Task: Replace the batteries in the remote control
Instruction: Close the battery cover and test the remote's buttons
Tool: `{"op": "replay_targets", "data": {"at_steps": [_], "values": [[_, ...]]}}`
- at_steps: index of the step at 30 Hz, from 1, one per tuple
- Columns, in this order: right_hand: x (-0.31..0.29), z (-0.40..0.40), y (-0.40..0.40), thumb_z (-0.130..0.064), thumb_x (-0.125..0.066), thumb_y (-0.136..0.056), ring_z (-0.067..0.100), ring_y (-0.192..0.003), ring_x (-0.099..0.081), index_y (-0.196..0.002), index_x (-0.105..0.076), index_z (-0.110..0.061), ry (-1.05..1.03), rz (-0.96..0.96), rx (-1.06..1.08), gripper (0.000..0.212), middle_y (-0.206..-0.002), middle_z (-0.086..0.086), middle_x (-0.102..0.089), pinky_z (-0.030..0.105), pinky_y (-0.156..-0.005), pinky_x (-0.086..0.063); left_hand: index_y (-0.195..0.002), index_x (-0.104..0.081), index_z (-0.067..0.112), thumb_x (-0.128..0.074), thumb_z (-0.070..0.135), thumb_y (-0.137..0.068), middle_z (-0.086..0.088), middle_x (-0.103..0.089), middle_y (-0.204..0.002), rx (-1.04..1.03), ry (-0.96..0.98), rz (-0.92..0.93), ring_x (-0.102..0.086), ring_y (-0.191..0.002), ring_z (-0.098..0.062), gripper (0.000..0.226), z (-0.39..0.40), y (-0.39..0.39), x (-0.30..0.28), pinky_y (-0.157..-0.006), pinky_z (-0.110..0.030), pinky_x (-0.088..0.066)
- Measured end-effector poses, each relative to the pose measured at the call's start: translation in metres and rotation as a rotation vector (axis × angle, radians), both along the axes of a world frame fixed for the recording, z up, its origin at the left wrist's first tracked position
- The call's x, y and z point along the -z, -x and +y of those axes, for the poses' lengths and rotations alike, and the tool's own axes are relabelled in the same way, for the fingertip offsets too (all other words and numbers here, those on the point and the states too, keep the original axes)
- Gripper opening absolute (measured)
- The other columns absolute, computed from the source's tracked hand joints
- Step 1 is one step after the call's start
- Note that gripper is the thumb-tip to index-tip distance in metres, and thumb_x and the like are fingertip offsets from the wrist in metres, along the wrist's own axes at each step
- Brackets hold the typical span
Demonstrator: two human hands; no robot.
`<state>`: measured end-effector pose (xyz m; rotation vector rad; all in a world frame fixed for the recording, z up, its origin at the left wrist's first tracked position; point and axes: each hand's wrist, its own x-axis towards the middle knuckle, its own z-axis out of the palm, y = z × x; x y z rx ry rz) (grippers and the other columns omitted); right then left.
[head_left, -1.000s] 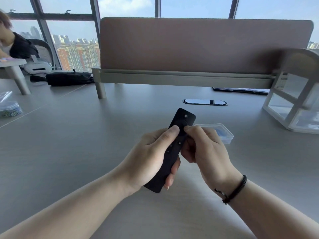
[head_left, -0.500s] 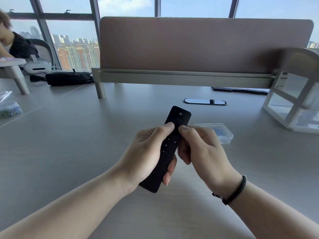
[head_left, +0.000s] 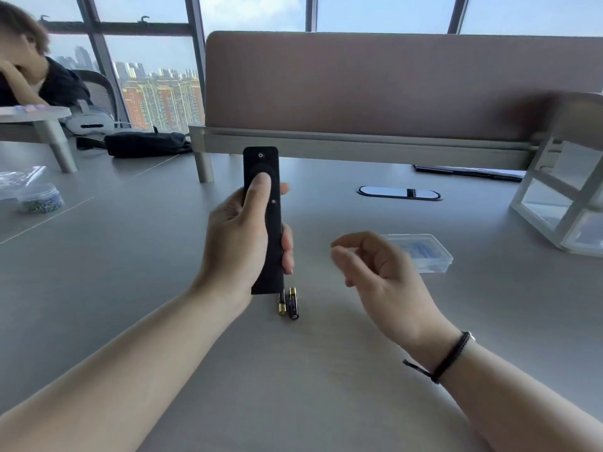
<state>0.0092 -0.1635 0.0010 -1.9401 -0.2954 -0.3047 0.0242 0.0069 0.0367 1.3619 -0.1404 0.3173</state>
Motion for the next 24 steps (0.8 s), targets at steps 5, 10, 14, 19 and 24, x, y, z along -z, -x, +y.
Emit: {"op": "replay_targets", "data": {"at_steps": [5, 10, 14, 19, 24], "values": [[0.014, 0.001, 0.001, -0.077, -0.061, -0.068, -0.003, -0.103, -0.051, -0.132, -0.051, -0.042, 0.615, -0.039, -0.177, 0.074, -0.117, -0.019, -0.052, 0.021, -0.091, -0.042, -0.105, -0.050, 0.014, -0.052, 0.031, -0.097, -0.014, -0.066, -0.071, -0.157, -0.253, 0.131, -0.058, -0.039, -0.030, 0.018, 0.017, -0.020, 0.007, -0.043, -0.036, -0.051], [0.016, 0.014, -0.007, -0.080, -0.063, -0.065, 0.006, -0.124, -0.045, -0.141, -0.044, -0.040, 0.696, -0.074, -0.195, 0.087, -0.128, -0.018, -0.050, 0.028, -0.106, -0.035, -0.103, -0.049, 0.010, -0.050, 0.027, -0.083, -0.011, -0.066, -0.082, -0.290, -0.540, 0.239, -0.062, -0.053, -0.025, 0.026, 0.041, -0.048, 0.024, -0.050, -0.030, -0.047], [0.019, 0.028, -0.017, -0.088, -0.048, -0.061, 0.009, -0.119, -0.045, -0.143, -0.045, -0.038, 0.754, -0.056, -0.205, 0.096, -0.113, -0.017, -0.048, 0.028, -0.103, -0.034, -0.099, -0.049, 0.008, -0.051, 0.041, -0.080, -0.011, -0.064, -0.091, -0.284, -0.833, 0.367, -0.060, -0.078, -0.031, 0.038, 0.051, -0.055, 0.031, -0.064, -0.035, -0.046], [0.019, 0.031, -0.023, -0.084, -0.050, -0.063, 0.011, -0.107, -0.048, -0.133, -0.056, -0.039, 0.743, -0.030, -0.220, 0.083, -0.103, -0.015, -0.049, 0.031, -0.097, -0.038, -0.122, -0.045, 0.012, -0.051, 0.052, -0.085, -0.013, -0.061, -0.119, -0.283, -1.187, 0.449, -0.059, -0.106, -0.036, 0.055, 0.050, -0.054, 0.041, -0.089, -0.043, -0.049], [0.019, 0.031, -0.022, -0.064, -0.069, -0.075, 0.010, -0.099, -0.052, -0.118, -0.066, -0.038, 0.669, -0.022, -0.241, 0.050, -0.103, -0.012, -0.052, 0.029, -0.090, -0.042, -0.133, -0.034, 0.014, -0.035, 0.039, -0.099, -0.015, -0.057, -0.131, -0.387, -1.452, 0.458, -0.056, -0.117, -0.037, 0.043, 0.040, -0.044, 0.037, -0.079, -0.040, -0.035]]}}
